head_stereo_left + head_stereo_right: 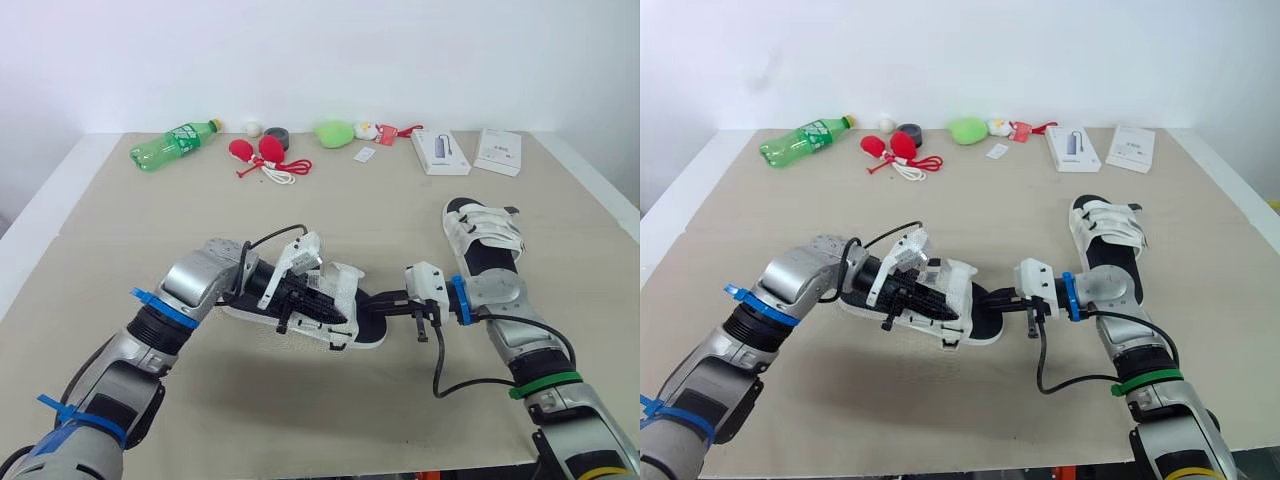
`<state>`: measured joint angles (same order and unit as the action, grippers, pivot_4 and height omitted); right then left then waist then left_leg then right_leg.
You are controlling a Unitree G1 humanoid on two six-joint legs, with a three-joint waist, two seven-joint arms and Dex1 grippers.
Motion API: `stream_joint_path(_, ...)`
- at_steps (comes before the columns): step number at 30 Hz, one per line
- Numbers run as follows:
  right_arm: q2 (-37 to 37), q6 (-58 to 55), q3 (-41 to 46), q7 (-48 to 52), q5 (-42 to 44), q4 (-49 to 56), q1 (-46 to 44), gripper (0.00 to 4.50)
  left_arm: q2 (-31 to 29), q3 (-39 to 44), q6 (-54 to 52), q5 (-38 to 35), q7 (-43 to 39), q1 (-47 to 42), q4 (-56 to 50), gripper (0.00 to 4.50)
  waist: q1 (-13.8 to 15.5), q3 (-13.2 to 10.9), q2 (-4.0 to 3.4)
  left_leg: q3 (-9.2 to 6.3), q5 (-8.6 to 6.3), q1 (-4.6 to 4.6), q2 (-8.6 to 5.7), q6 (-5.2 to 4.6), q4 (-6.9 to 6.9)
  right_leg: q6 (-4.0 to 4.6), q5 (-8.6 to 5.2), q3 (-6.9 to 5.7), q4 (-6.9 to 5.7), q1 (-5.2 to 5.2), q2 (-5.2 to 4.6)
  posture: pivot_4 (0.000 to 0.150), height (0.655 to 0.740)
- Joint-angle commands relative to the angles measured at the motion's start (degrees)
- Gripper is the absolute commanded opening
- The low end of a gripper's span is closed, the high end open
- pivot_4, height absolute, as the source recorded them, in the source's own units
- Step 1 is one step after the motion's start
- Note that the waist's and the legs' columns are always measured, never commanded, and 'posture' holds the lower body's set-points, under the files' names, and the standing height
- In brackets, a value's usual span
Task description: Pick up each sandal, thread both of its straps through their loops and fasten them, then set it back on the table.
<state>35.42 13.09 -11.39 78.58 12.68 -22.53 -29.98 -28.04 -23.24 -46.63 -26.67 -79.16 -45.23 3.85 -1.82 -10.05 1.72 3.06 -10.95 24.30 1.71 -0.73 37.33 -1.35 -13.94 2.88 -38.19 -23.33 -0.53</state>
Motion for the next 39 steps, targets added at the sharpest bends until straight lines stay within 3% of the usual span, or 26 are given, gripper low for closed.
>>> stream_joint_path(1,1.0,-0.3,-0.4,0.1,-2.2,-0.8,0.8,0.0,-1.3,0.5,-1.0,-1.5,-2.8,-1.4,-2.0,2.7,0.0,0.0,0.0,0.0,0.0,0.0,0.0,0.0,0.0,0.0,-0.01,-0.01,0.0,0.01,0.0,0.15,0.74)
stream_joint_path(12,1.0,0.2,-0.3,-0.4,-2.4,-0.8,1.0,0.0,4.9,5.8,-1.2,-1.7,3.3,-6.5,5.6,2.7,0.0,0.0,0.01,0.0,0.0,0.02,-0.03,-0.01,0.02,-0.08,0.0,-0.01,0.01,0.01,0.0,0.15,0.74)
stream_joint_path(15,1.0,0.2,-0.4,-0.6,-2.4,-0.9,1.1,0.0,4.4,3.9,-0.8,-1.2,2.5,-4.8,3.6,2.07,0.0,0.0,0.0,-0.02,0.0,0.02,-0.03,-0.01,0.01,-0.18,0.06,-0.03,0.01,0.0,0.02,0.15,0.74)
stream_joint_path(20,1.1,0.0,-0.4,-0.6,-2.4,-0.8,1.4,0.0,2.4,1.8,-1.0,-1.0,1.3,-2.2,0.2,0.04,0.0,0.0,0.0,-0.01,0.0,0.02,-0.03,-0.01,0.01,-0.08,0.02,0.0,0.01,0.01,0.01,0.15,0.74)
stream_joint_path(32,1.1,-0.1,-0.6,-0.3,-2.6,-1.4,0.9,0.0,-1.6,-2.5,4.3,3.1,0.4,2.3,-5.8,0.04,0.0,0.0,0.0,-0.02,-0.01,0.0,0.0,-0.01,-0.02,0.02,-0.02,-0.01,0.02,0.02,-0.02,0.15,0.74)
stream_joint_path(39,0.6,0.2,-0.8,0.0,-2.7,-2.3,0.1,0.0,-3.8,-2.3,7.7,5.6,-1.1,-0.3,-6.0,0.04,0.0,0.0,0.0,-0.02,0.0,-0.02,0.0,-0.01,0.0,0.06,0.0,-0.02,0.01,0.03,-0.04,0.15,0.74)
